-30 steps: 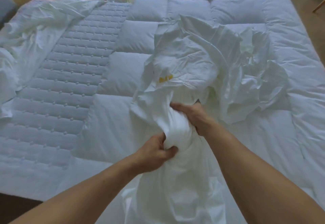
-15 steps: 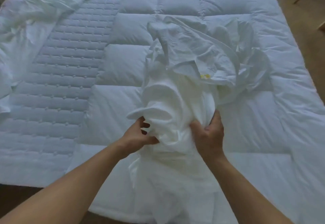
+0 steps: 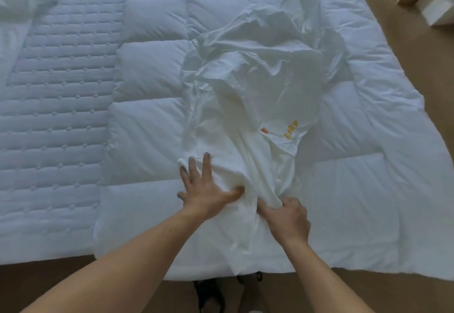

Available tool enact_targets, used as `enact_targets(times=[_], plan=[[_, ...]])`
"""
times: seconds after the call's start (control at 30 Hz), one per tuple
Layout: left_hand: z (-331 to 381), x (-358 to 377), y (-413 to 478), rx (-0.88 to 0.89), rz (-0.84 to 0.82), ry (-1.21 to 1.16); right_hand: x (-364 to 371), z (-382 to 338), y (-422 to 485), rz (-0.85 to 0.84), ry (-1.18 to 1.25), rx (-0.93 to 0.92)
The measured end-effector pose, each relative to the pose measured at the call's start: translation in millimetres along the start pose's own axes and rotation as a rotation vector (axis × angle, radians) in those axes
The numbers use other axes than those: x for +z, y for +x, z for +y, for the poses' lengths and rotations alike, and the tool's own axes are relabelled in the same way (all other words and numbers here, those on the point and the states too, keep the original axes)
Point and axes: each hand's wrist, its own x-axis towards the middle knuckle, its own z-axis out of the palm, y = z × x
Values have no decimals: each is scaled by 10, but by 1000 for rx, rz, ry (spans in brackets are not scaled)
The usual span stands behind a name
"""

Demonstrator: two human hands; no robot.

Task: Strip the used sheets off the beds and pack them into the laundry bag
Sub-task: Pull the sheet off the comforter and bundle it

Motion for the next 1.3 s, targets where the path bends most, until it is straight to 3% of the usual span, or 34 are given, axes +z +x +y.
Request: enact_targets(times=[0.1,0.2,0.3,0.4,0.5,0.6,0.73,0.83,0.9,0.97,1.03,1.1,1.13,1.2,1.3], plan=[[-169,231,50,-265,-105,-106,111,47,140,-35,193,103],[-338,324,108,-356,-181,-404,279,103,217,-214,594,123],[-262,234,147,-254,-140,-764,262,-41,268,-332,811,57],[139,-49,274,-84,-16,-920,44,-366,403,-212,966,-60],[572,-445,381,128,79,-1019,-292,-749,539,-54,997,-288],[631,-516,387,215,129,-892,-333,-778,611,6,903,-362],[43,75,170,-76,-8,-720,178,-29,586,-132,590,-102],[-278,349,113,-209,-106,-614,408,367,545,-172,421,-31],[-293,317,218,-200,26,-580,388,326,566,-100,371,-8],[-222,144,296,-187,267,-582,324,198,565,0,219,-29],[-146,-65,320,-58,564,-587,251,113,558,202,74,-257],[-50,-171,334,241,744,-356,221,68,547,357,-28,-602],[6,-152,366,429,736,-153,251,74,568,355,-89,-713],[85,33,451,609,472,164,306,98,665,180,-218,-765],[2,293,569,374,3,495,368,218,740,-152,-359,-609]])
